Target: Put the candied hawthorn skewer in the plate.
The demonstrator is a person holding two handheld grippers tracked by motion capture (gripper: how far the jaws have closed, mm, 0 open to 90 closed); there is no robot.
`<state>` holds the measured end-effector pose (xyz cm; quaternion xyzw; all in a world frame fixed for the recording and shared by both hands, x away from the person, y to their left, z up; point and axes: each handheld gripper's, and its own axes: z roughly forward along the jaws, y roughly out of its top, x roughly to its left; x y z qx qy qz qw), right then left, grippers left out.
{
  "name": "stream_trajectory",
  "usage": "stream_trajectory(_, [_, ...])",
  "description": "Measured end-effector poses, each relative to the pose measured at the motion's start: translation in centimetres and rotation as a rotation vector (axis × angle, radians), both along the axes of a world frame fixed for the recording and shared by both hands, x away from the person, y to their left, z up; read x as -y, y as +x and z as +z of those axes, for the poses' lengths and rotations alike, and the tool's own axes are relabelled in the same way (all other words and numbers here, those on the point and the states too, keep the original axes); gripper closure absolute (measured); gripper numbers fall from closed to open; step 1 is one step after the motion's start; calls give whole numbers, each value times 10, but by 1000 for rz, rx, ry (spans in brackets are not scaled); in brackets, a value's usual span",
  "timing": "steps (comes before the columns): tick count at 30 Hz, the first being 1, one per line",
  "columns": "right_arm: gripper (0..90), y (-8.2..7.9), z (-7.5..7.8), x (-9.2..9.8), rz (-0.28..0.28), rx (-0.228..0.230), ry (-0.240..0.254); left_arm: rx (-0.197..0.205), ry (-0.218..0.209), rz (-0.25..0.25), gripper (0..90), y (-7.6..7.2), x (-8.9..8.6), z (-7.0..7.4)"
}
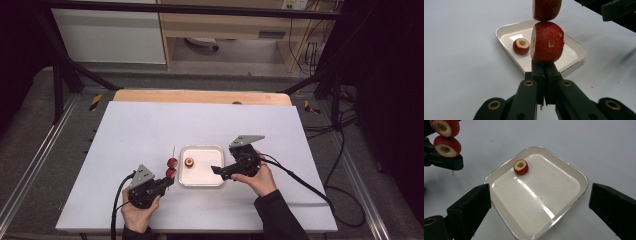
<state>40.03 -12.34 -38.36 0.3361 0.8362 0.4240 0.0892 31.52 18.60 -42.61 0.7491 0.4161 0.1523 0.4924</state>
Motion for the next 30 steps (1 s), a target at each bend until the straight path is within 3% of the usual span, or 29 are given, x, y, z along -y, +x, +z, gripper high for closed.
stream_trajectory(12, [65, 22, -4, -50, 78, -34, -159, -15, 1, 5, 887, -1, -9, -3])
stream_trajectory(30, [94, 47, -12, -79, 119, -58, -260, -23, 4, 11, 887, 0, -15, -5])
